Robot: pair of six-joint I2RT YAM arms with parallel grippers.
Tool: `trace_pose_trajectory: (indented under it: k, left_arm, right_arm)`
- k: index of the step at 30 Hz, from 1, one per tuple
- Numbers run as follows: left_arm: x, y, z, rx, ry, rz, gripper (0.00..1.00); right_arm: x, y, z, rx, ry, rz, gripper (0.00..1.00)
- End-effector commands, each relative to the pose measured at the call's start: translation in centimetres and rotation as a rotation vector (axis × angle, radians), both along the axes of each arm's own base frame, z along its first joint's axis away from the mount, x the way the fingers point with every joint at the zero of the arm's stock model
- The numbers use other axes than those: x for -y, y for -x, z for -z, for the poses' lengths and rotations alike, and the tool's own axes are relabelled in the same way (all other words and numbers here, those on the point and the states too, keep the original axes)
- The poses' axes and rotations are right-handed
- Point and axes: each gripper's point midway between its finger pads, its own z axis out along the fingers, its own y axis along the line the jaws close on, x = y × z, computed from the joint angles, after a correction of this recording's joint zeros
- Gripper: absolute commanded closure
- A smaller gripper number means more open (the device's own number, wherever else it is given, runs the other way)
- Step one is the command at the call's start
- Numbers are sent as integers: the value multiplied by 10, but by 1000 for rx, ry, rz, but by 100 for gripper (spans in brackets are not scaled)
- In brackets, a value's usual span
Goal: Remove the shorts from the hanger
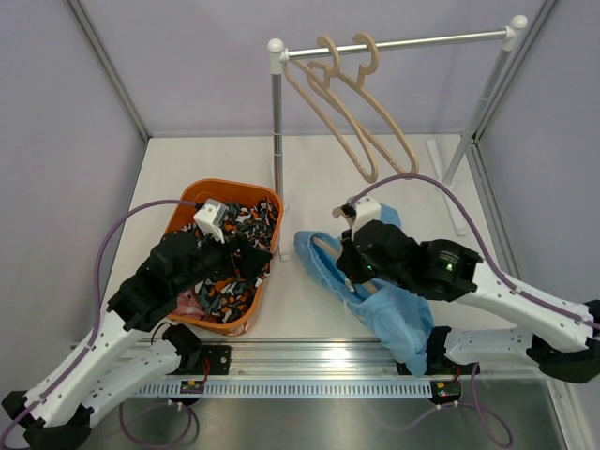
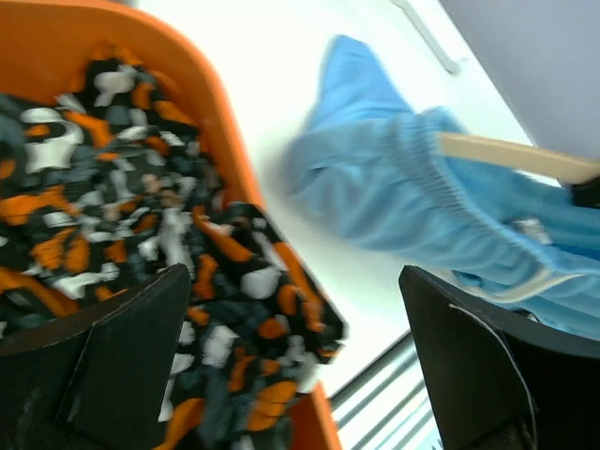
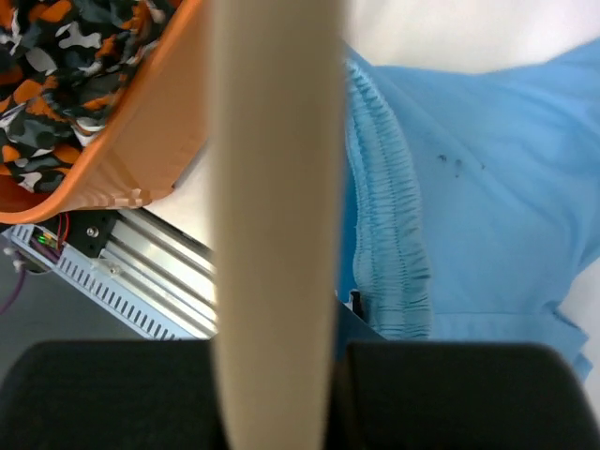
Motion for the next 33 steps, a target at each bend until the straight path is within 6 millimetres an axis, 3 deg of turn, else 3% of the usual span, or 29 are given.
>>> trace_pose_trajectory:
  k: [1,6,15,20,28,33]
  left_arm:
    - [10,-7,-25,41,73,-91,1]
    - [40,6,-27,20,115,-60,1]
    - [63,-4,-41,53,127,-97,1]
    - [68,0,-49,68,162,-79,1]
    - [60,3,-56,81,191,-91,2]
    - [58,-5,-54,91,158,-137,3]
  right_arm:
    - [-23,-25,-50,166,-48,168,100]
    - [-48,-20,-70,227,-25,170,100]
    - [-70,-10,-75,247,6,138,100]
    - [-70,-9,-72,253,21,149,100]
    - [-71,-6,-71,255,19,145,100]
    - [-78,1,-76,263,3,125,100]
